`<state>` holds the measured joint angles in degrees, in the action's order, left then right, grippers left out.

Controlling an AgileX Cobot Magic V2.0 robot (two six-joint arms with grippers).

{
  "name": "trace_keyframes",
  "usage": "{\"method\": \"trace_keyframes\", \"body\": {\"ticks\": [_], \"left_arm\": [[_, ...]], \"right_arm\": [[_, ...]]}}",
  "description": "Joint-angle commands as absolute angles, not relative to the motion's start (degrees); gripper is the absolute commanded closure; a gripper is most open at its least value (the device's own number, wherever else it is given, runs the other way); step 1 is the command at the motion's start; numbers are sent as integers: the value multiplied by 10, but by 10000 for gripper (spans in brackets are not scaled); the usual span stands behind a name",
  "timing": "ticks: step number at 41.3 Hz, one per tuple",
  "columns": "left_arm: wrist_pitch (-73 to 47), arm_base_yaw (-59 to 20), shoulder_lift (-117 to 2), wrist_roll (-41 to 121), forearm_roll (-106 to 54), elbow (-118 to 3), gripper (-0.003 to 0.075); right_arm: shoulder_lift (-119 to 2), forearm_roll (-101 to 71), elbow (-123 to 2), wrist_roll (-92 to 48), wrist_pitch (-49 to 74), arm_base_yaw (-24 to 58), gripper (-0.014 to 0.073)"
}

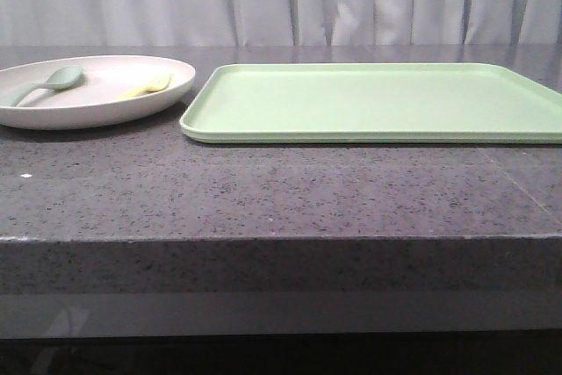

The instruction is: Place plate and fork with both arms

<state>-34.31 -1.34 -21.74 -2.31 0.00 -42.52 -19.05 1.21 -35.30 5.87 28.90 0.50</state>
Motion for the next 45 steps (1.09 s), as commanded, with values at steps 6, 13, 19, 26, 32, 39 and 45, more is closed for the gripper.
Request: {"method": "trace_keyframes", "body": {"ticks": [6, 13, 19, 26, 32, 39, 45], "left_arm": [[-305, -17, -236, -24, 0, -442, 741], [-305, -17, -236, -24, -3, -442, 741], [-305, -17, -236, -24, -3, -442, 741], [-304, -17, -236, -24, 0, -442, 676], [-304, -17, -236, -24, 0, -442, 314], [-302, -17, -236, -24, -3, -442, 146], [-302, -17, -236, -24, -3, -442, 157]], "right_arm": [[-228, 11, -372, 56, 255, 3, 681], [-228, 11, -372, 56, 251, 3, 681], [-228, 11, -372, 56, 250, 3, 681], [-228, 11, -372, 56, 251, 3, 673], [-228, 11, -372, 56, 259, 3, 363], [-228, 11, -372, 56, 261, 3, 34], [-228, 11, -372, 56, 261, 3, 32]]}}
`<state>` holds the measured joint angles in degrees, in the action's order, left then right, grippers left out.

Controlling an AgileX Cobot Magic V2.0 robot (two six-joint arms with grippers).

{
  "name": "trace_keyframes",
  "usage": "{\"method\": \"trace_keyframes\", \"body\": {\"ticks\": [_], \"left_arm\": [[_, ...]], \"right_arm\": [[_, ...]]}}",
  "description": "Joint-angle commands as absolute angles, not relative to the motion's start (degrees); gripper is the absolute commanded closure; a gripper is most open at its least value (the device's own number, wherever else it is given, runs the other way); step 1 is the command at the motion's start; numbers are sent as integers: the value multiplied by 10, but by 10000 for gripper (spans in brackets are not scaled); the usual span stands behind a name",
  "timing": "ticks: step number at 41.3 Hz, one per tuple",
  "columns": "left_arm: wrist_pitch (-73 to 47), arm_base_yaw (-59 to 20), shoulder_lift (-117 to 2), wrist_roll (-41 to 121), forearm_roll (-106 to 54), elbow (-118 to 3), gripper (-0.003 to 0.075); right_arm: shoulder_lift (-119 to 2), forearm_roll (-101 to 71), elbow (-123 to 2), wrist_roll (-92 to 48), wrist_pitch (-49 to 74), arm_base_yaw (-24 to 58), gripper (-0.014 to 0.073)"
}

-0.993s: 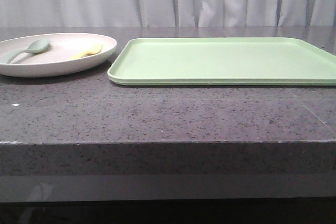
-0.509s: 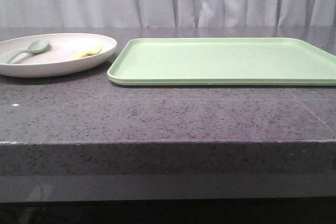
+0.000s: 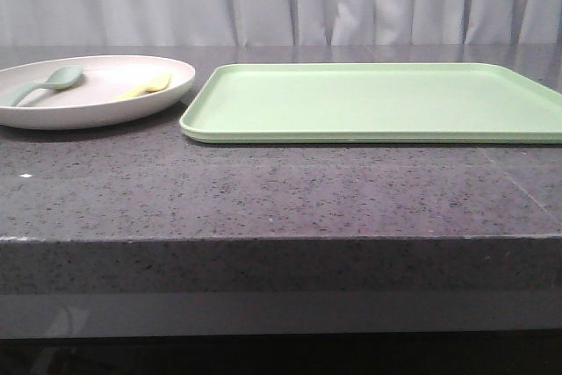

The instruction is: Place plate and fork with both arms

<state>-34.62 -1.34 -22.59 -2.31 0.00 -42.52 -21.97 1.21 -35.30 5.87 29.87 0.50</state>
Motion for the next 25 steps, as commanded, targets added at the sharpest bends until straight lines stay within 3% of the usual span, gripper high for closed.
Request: {"method": "trace_keyframes", "body": {"ticks": [1, 16, 25], "left_arm": [[-302, -17, -236, -24, -3, -442, 157], [-300, -17, -240, -24, -4, -442, 157], [-371, -17, -317, -24, 3, -475, 155]], "right_arm": [[-228, 11, -372, 56, 261, 3, 32], [-228, 11, -372, 56, 261, 3, 32], [-228, 11, -372, 56, 261, 3, 32]]}}
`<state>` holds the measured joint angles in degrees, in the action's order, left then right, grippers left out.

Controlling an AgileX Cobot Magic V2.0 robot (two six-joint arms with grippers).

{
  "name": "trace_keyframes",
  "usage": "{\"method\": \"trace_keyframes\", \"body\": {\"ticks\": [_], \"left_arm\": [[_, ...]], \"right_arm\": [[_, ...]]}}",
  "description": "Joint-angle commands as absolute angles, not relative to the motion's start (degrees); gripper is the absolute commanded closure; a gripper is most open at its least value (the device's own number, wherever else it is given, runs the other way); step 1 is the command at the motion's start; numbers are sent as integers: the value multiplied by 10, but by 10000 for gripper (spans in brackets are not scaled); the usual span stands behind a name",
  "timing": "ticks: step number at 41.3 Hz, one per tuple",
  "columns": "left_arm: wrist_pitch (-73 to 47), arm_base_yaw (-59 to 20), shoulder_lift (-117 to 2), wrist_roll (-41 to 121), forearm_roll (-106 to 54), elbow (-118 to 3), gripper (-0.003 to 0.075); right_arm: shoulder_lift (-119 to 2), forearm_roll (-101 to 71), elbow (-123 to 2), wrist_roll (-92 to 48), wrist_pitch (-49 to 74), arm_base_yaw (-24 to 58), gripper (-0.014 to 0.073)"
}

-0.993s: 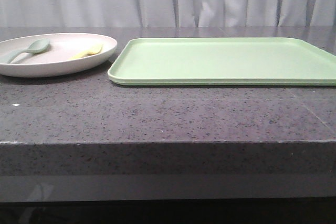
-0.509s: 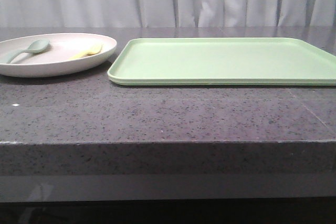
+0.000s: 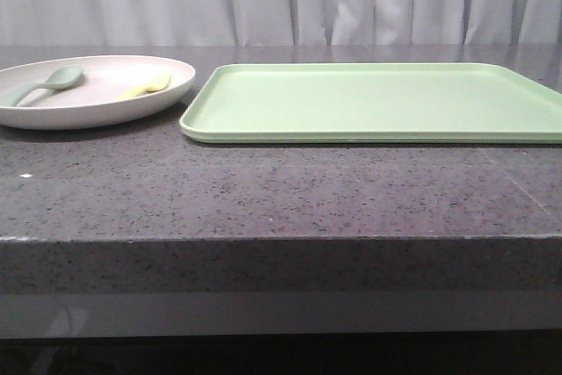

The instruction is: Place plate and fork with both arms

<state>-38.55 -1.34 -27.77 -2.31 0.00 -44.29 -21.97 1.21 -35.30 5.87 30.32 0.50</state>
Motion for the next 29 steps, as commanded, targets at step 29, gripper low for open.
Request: {"method": "trace_keyframes", "body": {"ticks": [29], "left_arm": [[-413, 36, -740, -19, 13, -662, 156]], "right_arm": [[-228, 11, -372, 56, 261, 3, 32]]}}
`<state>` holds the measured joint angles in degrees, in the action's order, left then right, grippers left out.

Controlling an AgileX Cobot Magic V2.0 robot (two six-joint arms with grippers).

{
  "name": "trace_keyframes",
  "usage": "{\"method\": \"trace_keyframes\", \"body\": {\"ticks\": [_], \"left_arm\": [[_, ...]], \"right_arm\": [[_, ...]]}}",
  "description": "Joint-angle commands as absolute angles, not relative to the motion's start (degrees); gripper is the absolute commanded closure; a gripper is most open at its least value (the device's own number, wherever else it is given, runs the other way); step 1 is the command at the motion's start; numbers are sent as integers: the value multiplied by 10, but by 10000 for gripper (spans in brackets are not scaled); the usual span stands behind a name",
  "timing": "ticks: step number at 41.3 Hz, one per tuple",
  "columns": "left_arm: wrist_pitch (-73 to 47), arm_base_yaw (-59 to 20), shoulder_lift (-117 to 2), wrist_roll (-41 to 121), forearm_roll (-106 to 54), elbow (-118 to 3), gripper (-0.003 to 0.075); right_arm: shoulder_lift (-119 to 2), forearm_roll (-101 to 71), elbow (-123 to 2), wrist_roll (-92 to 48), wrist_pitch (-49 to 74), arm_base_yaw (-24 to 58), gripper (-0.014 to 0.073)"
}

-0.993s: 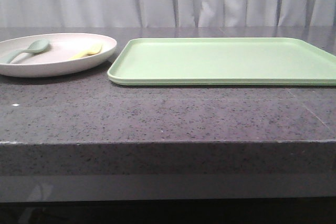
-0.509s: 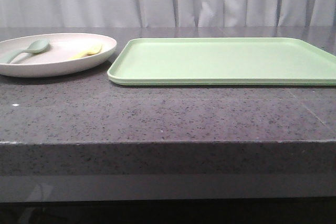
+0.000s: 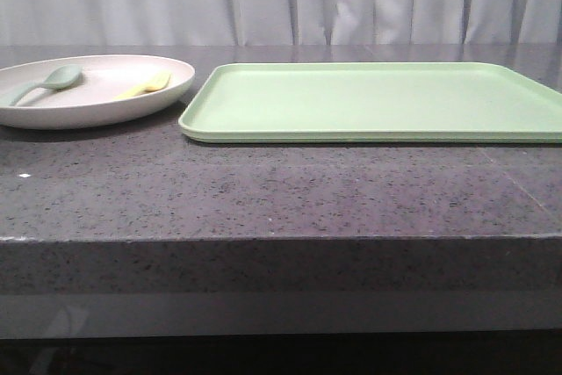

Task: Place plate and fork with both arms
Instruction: 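Move the left gripper down to the rim of the cream plate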

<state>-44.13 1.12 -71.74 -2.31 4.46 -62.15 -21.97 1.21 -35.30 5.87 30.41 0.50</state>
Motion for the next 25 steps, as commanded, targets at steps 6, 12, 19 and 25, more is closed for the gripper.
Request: {"method": "trace_keyframes", "body": {"ticks": [6, 12, 19, 25], "left_arm": [[-410, 89, -806, 100, -152, -695, 156], [-409, 126, -860, 211, -333, -713, 156], [-407, 137, -914, 275, -451, -732, 156], [-424, 136, -957, 276, -481, -761, 156]], "right_arm": [[-228, 11, -372, 56, 261, 3, 32], [-228, 11, -372, 56, 261, 3, 32], [-228, 11, -372, 56, 261, 3, 32], [-228, 11, -372, 56, 261, 3, 32]]}}
